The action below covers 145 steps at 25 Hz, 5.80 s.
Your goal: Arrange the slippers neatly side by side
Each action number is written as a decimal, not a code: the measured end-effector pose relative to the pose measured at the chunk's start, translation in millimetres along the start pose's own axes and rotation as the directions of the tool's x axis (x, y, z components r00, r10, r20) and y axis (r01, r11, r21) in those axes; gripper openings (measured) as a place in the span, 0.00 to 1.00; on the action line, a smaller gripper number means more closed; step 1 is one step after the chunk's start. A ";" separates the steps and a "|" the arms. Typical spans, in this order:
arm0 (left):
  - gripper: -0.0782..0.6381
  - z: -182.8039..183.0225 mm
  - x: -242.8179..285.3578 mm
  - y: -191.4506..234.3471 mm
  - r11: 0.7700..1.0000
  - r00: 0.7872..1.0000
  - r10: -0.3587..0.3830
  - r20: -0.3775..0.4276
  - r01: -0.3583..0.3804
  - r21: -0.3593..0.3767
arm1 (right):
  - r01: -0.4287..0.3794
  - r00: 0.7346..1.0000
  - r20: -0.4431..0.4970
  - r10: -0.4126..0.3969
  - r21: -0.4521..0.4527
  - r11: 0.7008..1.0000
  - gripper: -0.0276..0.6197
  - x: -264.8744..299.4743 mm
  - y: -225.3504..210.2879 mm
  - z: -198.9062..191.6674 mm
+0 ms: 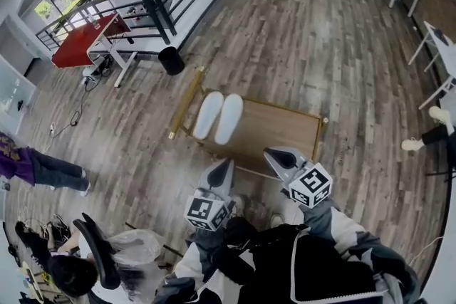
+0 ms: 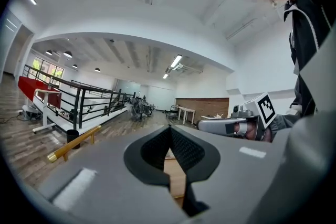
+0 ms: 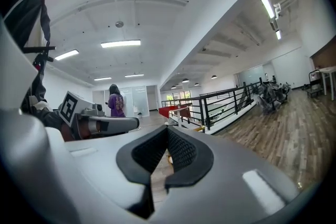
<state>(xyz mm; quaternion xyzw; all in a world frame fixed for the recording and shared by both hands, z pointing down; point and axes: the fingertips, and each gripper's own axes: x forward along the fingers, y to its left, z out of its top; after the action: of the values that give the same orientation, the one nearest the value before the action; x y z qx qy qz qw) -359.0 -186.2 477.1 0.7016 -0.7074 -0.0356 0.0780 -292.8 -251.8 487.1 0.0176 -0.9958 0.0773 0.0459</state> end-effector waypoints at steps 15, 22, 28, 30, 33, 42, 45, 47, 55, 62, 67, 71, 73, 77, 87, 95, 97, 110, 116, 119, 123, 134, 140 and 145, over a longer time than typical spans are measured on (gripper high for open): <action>0.13 19.7 98.3 137.0 0.972 0.971 -0.233 -0.055 0.235 0.018 | 0.251 0.968 0.005 -0.251 0.043 0.967 0.05 129.7 -70.4 11.7; 0.13 16.3 108.9 148.8 0.974 0.971 -0.225 -0.086 0.227 0.015 | 0.244 0.969 -0.053 -0.241 0.061 0.968 0.05 155.4 -91.1 -2.7; 0.13 16.1 105.9 157.5 0.979 0.976 -0.198 -0.090 0.201 0.025 | 0.268 0.952 -0.183 -0.245 0.113 0.957 0.05 186.4 -116.6 -57.6; 0.13 13.3 103.8 159.8 0.980 0.977 -0.193 -0.096 0.196 0.027 | 0.291 0.936 -0.248 -0.250 0.145 0.946 0.06 198.9 -126.4 -86.4; 0.13 9.7 100.1 163.6 0.981 0.976 -0.190 -0.104 0.194 0.028 | 0.310 0.900 -0.367 -0.235 0.161 0.937 0.18 223.5 -135.9 -133.0; 0.13 2.8 80.4 170.6 0.980 0.972 -0.188 -0.142 0.195 0.039 | 0.428 0.724 -0.661 -0.196 0.208 0.879 0.34 269.7 -170.8 -247.4; 0.13 -6.2 69.4 180.1 0.984 0.970 -0.166 -0.178 0.175 0.035 | 0.462 0.686 -0.700 -0.197 0.211 0.861 0.34 278.3 -182.6 -263.2; 0.13 -6.8 62.8 183.9 0.986 0.969 -0.153 -0.193 0.164 0.041 | 0.477 0.667 -0.720 -0.193 0.213 0.853 0.34 281.2 -187.8 -274.2; 0.13 -9.8 59.5 198.7 0.987 0.968 -0.142 -0.205 0.154 0.046 | 0.493 0.671 -0.723 -0.164 0.269 0.828 0.08 291.9 -191.4 -281.8; 0.13 -15.6 76.8 190.1 0.978 0.962 -0.194 -0.195 0.205 0.042 | 0.476 0.734 -0.654 -0.183 0.303 0.825 0.08 275.9 -187.9 -253.5; 0.13 -11.5 98.1 164.8 0.958 0.944 -0.280 -0.176 0.287 0.015 | 0.439 0.831 -0.515 -0.208 0.379 0.814 0.08 237.6 -180.7 -210.1; 0.13 -13.4 120.4 135.0 0.933 0.920 -0.354 -0.168 0.360 0.006 | 0.456 0.860 -0.418 -0.292 0.373 0.808 0.08 181.3 -182.1 -167.0; 0.13 -12.4 128.6 122.4 0.921 0.909 -0.384 -0.161 0.389 0.002 | 0.454 0.873 -0.361 -0.329 0.354 0.818 0.08 156.8 -178.5 -145.0; 0.13 -6.8 143.8 93.2 0.898 0.888 -0.436 -0.145 0.441 -0.003 | 0.458 0.880 -0.278 -0.384 0.285 0.842 0.08 103.2 -164.4 -106.0; 0.13 -6.7 166.6 53.5 0.885 0.878 -0.464 -0.116 0.466 -0.012 | 0.487 0.867 -0.219 -0.449 0.173 0.856 0.08 11.1 -129.0 -79.4; 0.13 -14.6 166.4 31.1 0.883 0.875 -0.468 -0.125 0.469 -0.023 | 0.583 0.792 -0.355 -0.497 0.201 0.787 0.08 -25.3 -186.3 -145.6; 0.13 -17.0 164.6 25.8 0.882 0.873 -0.470 -0.130 0.472 -0.021 | 0.609 0.768 -0.398 -0.501 0.211 0.765 0.08 -31.3 -204.8 -168.5; 0.13 -27.9 149.3 21.0 0.907 0.891 -0.416 -0.181 0.422 -0.007 | 0.711 0.570 -0.686 -0.452 0.137 0.689 0.08 -66.7 -277.0 -282.2; 0.13 -31.5 143.4 29.6 0.921 0.900 -0.381 -0.214 0.389 -0.007 | 0.700 0.514 -0.747 -0.421 0.081 0.710 0.08 -73.8 -293.3 -299.6; 0.13 -32.8 140.5 32.3 0.923 0.901 -0.378 -0.213 0.384 -0.014 | 0.696 0.508 -0.756 -0.414 0.076 0.714 0.08 -77.2 -299.1 -303.9; 0.13 -31.6 141.8 36.4 0.926 0.904 -0.370 -0.216 0.378 -0.007 | 0.707 0.498 -0.766 -0.406 0.088 0.702 0.09 -81.5 -302.5 -306.6; 0.13 -27.1 149.7 41.9 0.919 0.899 -0.385 -0.208 0.393 -0.001 | 0.757 0.528 -0.705 -0.473 0.139 0.639 0.27 -82.4 -301.2 -287.0; 0.13 -16.9 151.0 55.1 0.919 0.904 -0.387 -0.180 0.393 0.000 | 0.682 0.707 -0.436 -0.557 0.213 0.699 0.16 -49.4 -286.0 -194.4; 0.13 -0.3 154.1 78.2 0.933 0.925 -0.357 -0.132 0.359 -0.011 | 0.559 0.828 -0.121 -0.548 0.108 0.822 0.05 -14.6 -229.8 -72.6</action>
<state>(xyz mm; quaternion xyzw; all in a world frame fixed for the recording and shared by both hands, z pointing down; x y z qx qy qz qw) -436.6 -339.0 499.1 0.8202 -0.5610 0.0019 0.1122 -262.2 -467.0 592.2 0.3058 -0.9370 0.1306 0.1072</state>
